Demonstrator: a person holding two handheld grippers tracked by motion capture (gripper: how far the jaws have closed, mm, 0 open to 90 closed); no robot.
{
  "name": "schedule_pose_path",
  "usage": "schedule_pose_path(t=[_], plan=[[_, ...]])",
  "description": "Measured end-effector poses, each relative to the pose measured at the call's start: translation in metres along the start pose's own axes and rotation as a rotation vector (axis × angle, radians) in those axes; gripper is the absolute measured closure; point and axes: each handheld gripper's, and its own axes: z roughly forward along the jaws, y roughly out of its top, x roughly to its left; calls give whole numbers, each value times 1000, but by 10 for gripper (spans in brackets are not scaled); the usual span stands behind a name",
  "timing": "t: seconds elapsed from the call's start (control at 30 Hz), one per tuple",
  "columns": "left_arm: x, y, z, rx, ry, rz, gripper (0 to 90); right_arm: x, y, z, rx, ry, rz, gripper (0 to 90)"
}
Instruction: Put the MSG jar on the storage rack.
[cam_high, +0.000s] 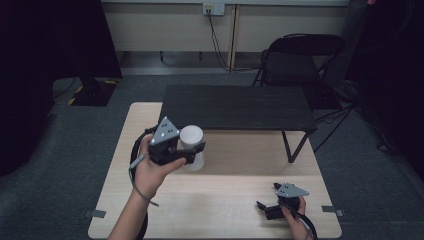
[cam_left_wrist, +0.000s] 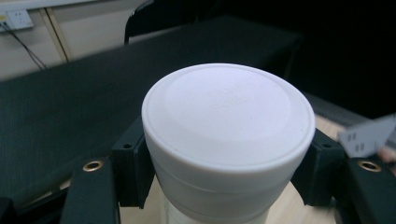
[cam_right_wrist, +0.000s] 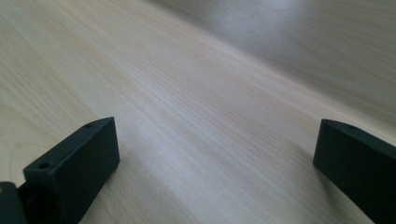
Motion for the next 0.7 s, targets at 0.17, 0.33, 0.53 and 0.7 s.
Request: schedule_pose_path(t=[0.17, 0.33, 0.53, 0.7], plan=[[9, 30, 21, -10, 7, -34, 341, -1, 0, 0, 2, 3, 5, 0], [17, 57, 41, 15, 62, -33, 341, -1, 0, 0, 0, 6, 2, 0], [23, 78, 63, 35, 136, -33, 341, -2, 0, 0, 0, 11, -2, 0], [32, 83, 77, 52, 164, -45, 342, -3, 0, 0, 2, 15, -1, 0]])
